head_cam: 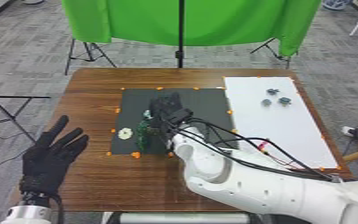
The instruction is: Arrange flowers
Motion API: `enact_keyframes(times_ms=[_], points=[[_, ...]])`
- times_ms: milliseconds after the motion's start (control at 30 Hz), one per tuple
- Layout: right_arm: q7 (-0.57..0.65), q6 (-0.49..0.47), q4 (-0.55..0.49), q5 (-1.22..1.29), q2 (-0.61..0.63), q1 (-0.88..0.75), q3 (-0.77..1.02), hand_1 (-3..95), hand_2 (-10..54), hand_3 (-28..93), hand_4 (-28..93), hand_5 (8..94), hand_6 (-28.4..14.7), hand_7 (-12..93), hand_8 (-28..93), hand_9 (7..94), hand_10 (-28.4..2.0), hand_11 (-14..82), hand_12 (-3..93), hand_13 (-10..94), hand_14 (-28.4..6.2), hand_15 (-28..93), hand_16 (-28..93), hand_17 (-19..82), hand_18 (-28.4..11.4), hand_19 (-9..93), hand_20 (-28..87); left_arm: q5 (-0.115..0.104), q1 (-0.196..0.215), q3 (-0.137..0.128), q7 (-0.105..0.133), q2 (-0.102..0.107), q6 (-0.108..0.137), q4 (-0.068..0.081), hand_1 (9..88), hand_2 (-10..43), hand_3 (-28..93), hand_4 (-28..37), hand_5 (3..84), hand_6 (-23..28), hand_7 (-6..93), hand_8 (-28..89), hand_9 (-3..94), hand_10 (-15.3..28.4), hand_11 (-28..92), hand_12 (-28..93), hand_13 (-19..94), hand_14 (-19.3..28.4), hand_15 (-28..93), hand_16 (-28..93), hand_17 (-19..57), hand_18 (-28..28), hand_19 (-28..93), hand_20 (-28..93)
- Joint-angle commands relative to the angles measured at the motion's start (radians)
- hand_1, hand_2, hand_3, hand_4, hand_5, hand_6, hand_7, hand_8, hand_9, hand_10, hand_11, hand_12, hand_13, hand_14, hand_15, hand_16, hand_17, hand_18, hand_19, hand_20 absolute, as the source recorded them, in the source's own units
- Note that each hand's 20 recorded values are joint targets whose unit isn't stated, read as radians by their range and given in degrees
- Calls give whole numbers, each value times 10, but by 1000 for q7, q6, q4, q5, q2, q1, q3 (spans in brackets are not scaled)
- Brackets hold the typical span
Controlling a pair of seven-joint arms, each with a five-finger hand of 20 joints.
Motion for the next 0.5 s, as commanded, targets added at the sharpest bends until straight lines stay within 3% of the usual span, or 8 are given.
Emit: enact_keyframes(times_ms=[33, 100, 133, 200, 233, 467, 500], points=[[44, -48, 18, -55, -23, 43, -31, 506, -95, 643, -283, 796, 40, 130, -18, 842, -83, 300, 282, 682, -70, 717, 186, 240, -221, 841, 475, 19, -12, 0, -28, -21, -25, 14, 191, 56, 775, -283, 302, 47, 126, -104, 308, 192, 214, 117, 210, 282, 463, -68, -109, 284, 515, 68], [46, -74, 17, -77, -25, 35, -30, 485, -95, 656, -283, 778, 39, 132, -22, 830, -89, 323, 267, 680, -71, 721, 182, 240, -223, 838, 472, 23, -11, -4, -34, -31, -25, 12, 191, 57, 776, -283, 302, 46, 126, -104, 308, 191, 214, 118, 210, 282, 463, -67, -109, 284, 515, 68], [50, -77, 16, -79, -23, 39, -39, 475, -95, 667, -283, 769, 38, 133, -25, 824, -92, 333, 260, 679, -73, 722, 181, 239, -224, 837, 472, 17, -9, -1, -26, -21, -20, 12, 192, 56, 776, -283, 302, 46, 125, -104, 308, 191, 214, 118, 210, 282, 463, -68, -109, 284, 515, 67], [50, -101, 7, -77, -22, 31, -34, 456, -95, 687, -283, 751, 38, 135, -36, 810, -96, 352, 247, 672, -77, 728, 182, 236, -227, 833, 470, 19, -10, -2, -29, -26, -22, 12, 192, 56, 777, -283, 302, 46, 125, -104, 308, 191, 215, 118, 210, 282, 463, -67, -109, 284, 516, 68], [54, -99, 9, -89, -22, 33, -41, 446, -95, 699, -283, 745, 39, 134, -45, 805, -97, 357, 242, 665, -80, 732, 183, 233, -229, 830, 469, 15, -9, 0, -23, -19, -17, 12, 193, 56, 777, -283, 301, 46, 126, -104, 308, 191, 215, 118, 210, 282, 464, -67, -109, 284, 516, 68], [61, -126, 2, -102, -25, 21, -41, 427, -95, 716, -283, 722, 38, 137, -121, 783, -104, 385, 212, 648, -87, 742, 174, 221, -239, 813, 468, 35, -18, -9, -61, -48, -39, 14, 198, 56, 780, -283, 299, 45, 126, -105, 305, 191, 215, 117, 209, 282, 463, -67, -108, 284, 517, 67], [57, -132, 0, -108, -25, 17, -36, 422, -95, 720, -283, 719, 37, 137, -123, 780, -105, 390, 205, 648, -88, 743, 174, 220, -240, 812, 469, 31, -17, -7, -55, -40, -36, 15, 198, 56, 780, -283, 298, 45, 126, -105, 305, 191, 215, 117, 209, 282, 463, -68, -108, 284, 517, 67]])
